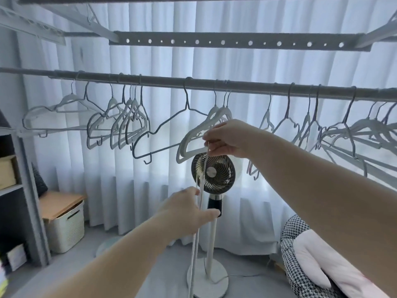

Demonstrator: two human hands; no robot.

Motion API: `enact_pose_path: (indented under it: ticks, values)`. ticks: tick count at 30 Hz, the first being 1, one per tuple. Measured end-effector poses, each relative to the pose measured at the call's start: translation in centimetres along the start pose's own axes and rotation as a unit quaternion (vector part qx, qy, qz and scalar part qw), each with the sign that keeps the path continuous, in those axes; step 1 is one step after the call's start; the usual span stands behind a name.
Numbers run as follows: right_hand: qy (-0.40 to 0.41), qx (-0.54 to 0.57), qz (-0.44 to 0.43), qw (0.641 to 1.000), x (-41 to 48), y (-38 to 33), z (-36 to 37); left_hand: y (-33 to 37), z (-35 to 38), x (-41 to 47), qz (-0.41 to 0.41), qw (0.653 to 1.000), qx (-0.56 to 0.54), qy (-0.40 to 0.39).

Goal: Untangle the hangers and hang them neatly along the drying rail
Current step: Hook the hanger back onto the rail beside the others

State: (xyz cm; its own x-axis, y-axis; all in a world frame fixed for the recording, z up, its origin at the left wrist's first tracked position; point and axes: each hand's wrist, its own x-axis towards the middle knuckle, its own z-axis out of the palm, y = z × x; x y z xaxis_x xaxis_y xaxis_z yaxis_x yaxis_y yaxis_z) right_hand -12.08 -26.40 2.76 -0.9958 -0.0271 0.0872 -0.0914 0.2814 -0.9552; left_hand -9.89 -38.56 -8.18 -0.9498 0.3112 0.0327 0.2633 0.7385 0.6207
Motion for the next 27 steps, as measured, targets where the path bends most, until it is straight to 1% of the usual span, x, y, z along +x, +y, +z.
enact_pose_path:
  ticks: [2, 6, 9, 11, 12, 14, 16, 17, 19, 20, 23, 24, 25, 27]
  values:
    - [0.025, 0.026, -0.003, 0.999, 0.2, 0.0, -0.2, 0.4, 0.5, 0.5, 0.009, 1.000, 0.013, 0.011]
    - [0.068, 0.065, -0.004, 0.996, 1.1, 0.4, -1.3, 0.9, 1.2, 1.9, 0.048, 0.994, 0.085, 0.053]
    - [0.087, 0.091, -0.011, 0.992, 2.0, 0.7, -2.7, 1.8, 1.5, 3.1, 0.059, 0.992, 0.087, 0.072]
    - [0.086, 0.098, -0.018, 0.991, 2.8, 0.8, -4.1, 2.5, 1.5, 4.2, 0.066, 0.992, 0.070, 0.083]
    - [0.082, 0.087, -0.019, 0.993, 3.1, 0.8, -4.8, 2.8, 1.4, 4.7, 0.069, 0.993, 0.053, 0.084]
    - [0.082, 0.029, -0.022, 0.996, 3.9, 0.8, -6.4, 3.5, 1.2, 6.0, 0.070, 0.994, 0.024, 0.081]
    - [0.117, -0.064, -0.042, 0.990, 4.9, 0.9, -8.0, 4.3, 1.0, 7.2, 0.066, 0.994, 0.011, 0.085]
    - [0.151, -0.128, -0.060, 0.978, 5.6, 1.0, -8.9, 4.7, 0.9, 7.8, 0.066, 0.994, 0.005, 0.091]
    - [0.225, -0.269, -0.105, 0.931, 6.9, 1.2, -10.8, 5.6, 0.6, 9.0, 0.069, 0.992, -0.001, 0.105]
    - [0.248, -0.317, -0.120, 0.907, 7.4, 1.3, -11.7, 6.0, 0.4, 9.6, 0.072, 0.991, -0.002, 0.109]
    - [0.284, -0.408, -0.130, 0.858, 8.7, 1.4, -14.6, 7.5, -0.6, 11.5, 0.078, 0.989, -0.021, 0.120]
    - [0.295, -0.452, -0.143, 0.830, 8.9, 1.4, -15.4, 8.1, -1.0, 12.1, 0.081, 0.988, -0.027, 0.128]
    - [0.300, -0.506, -0.166, 0.792, 9.1, 1.3, -16.3, 8.7, -1.3, 12.7, 0.082, 0.987, -0.033, 0.137]
    - [0.275, -0.618, -0.214, 0.704, 9.5, 1.2, -17.9, 9.9, -1.9, 14.0, 0.087, 0.983, -0.046, 0.154]
